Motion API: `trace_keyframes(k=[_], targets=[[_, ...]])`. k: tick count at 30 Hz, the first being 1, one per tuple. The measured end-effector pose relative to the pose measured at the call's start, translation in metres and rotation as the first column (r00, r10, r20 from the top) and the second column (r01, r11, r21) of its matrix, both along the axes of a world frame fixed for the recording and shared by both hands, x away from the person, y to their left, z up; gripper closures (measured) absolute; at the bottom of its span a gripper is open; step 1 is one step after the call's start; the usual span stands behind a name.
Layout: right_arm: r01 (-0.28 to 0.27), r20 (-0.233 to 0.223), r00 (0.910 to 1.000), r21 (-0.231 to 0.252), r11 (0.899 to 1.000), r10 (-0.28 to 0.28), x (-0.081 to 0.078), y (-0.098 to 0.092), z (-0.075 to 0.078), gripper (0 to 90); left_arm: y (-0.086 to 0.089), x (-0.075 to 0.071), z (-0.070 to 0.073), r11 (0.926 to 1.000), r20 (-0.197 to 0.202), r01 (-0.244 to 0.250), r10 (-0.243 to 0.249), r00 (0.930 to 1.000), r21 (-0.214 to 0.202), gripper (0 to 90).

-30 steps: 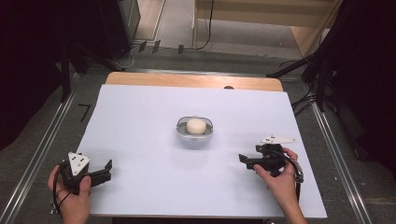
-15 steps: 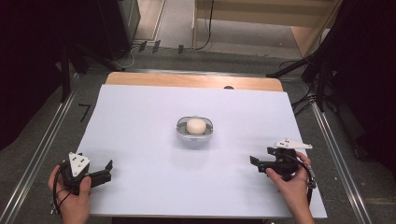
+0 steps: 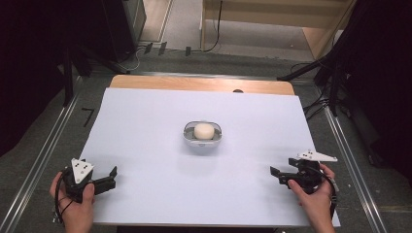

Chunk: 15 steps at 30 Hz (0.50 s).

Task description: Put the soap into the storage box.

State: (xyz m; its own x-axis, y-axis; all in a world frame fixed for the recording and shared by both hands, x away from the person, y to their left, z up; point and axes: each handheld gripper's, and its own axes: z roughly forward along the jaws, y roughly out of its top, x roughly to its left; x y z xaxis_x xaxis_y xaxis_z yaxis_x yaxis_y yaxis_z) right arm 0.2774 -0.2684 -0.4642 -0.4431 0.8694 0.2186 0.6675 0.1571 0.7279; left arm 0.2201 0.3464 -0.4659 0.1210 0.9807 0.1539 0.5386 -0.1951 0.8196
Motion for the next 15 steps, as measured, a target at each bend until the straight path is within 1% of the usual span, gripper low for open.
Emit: trace_keyframes(k=[5,7,9,11,15], targets=[[0.01,-0.002,0.9999,-0.002,1.0,-0.01,-0.003,-0.006,-0.002,13.5,0.0,0.0,0.0,1.0,0.001,0.001,-0.001,1.0,-0.001,0.0],[0.024,-0.004,0.9997,0.002,1.0,-0.024,-0.005,-0.012,-0.003,13.5,0.0,0.0,0.0,1.0,0.002,0.0,0.0,1.0,-0.001,0.0],[0.027,-0.003,0.9996,0.002,1.0,-0.027,-0.005,-0.014,-0.003,13.5,0.0,0.0,0.0,1.0,0.002,0.001,-0.001,1.0,0.0,0.0],[0.042,-0.002,0.9991,0.005,0.999,-0.042,-0.007,-0.021,-0.004,13.5,0.0,0.0,0.0,1.0,0.0,0.001,-0.001,1.0,0.0,0.0],[0.053,-0.003,0.9986,0.007,0.999,-0.053,-0.009,-0.027,-0.005,13.5,0.0,0.0,0.0,1.0,-0.001,0.001,-0.001,1.0,0.0,0.0]])
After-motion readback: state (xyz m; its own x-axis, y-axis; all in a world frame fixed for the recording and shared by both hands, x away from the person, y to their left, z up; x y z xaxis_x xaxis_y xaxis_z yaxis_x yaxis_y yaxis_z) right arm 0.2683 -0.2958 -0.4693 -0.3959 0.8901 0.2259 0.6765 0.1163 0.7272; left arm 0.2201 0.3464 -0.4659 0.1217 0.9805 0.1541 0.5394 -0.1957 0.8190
